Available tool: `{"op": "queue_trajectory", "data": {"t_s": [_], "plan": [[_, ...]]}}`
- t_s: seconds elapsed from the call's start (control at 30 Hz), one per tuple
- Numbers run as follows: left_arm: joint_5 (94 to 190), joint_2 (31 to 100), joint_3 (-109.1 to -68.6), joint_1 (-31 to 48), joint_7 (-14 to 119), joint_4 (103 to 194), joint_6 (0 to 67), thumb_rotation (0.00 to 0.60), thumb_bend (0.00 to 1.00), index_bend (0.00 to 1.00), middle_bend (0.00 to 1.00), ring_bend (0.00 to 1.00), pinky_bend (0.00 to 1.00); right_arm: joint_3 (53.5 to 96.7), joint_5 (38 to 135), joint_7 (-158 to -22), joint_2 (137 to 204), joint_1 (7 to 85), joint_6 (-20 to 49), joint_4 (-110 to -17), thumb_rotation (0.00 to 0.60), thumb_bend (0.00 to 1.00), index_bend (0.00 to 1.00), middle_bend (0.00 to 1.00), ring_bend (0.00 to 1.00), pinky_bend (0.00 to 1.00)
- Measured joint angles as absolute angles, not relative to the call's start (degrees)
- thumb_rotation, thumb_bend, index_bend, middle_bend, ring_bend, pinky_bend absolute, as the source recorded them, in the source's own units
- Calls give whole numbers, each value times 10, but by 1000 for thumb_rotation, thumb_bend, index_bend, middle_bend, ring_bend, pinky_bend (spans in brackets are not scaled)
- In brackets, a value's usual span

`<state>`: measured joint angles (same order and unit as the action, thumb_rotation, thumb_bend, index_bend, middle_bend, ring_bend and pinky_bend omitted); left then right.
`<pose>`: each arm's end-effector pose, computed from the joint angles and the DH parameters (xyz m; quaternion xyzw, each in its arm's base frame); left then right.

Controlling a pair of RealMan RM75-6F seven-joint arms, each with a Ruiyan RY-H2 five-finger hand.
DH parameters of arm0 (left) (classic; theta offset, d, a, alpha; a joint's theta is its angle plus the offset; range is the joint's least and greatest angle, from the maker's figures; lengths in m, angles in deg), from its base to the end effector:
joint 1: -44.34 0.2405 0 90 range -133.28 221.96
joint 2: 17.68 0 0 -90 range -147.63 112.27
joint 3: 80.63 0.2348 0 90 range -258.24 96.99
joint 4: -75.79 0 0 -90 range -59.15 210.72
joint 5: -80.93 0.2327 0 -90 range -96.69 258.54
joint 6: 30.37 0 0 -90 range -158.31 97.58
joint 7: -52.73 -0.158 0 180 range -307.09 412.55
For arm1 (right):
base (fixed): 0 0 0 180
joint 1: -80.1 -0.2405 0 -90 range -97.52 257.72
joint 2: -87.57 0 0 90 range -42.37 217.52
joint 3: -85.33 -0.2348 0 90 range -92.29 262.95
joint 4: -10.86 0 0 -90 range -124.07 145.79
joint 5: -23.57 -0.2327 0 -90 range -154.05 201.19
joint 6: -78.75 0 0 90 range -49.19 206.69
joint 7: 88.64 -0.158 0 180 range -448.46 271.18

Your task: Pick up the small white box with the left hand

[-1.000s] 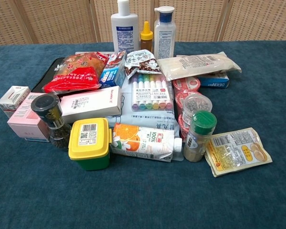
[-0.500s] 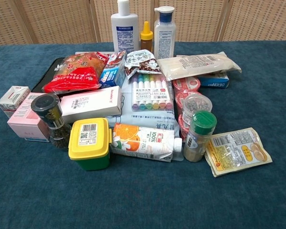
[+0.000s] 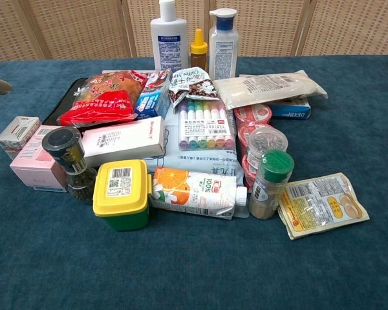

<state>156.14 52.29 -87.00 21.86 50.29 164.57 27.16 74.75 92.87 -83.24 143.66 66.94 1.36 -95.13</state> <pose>-0.2719 0.2892 0.0526 -0.6785 -0.4547 -0.3197 0.4803 -0.2598 -0.2576 0.1598 0.5488 -0.4218 0.3962 0.6033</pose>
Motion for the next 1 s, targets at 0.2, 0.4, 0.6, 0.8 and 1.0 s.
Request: {"op": "queue_trajectory", "data": {"t_s": [0.2,0.4,0.6,0.8,1.0], "plan": [[1546,555,-874,190,517,1609,233,523,150,14,160,95,0,746,923,-825,1432,674,6,-959,600,164,0,135,27,0],[1538,579,-871,174,530,1576,212,530,149,57,223,164,0,745,919,-820,1429,679,-1,-966,600,164,0,134,27,0],[1532,602,-868,167,541,1549,205,597,154,241,399,403,0,744,918,-820,1425,686,-8,-972,600,164,0,135,27,0],[1532,621,-864,170,551,1525,218,600,156,402,571,612,10,743,918,-826,1420,691,-12,-977,600,165,0,135,27,0],[1536,624,-861,180,567,1518,239,600,156,561,731,802,380,743,922,-828,1420,692,-11,-978,600,165,0,134,27,0]]}}
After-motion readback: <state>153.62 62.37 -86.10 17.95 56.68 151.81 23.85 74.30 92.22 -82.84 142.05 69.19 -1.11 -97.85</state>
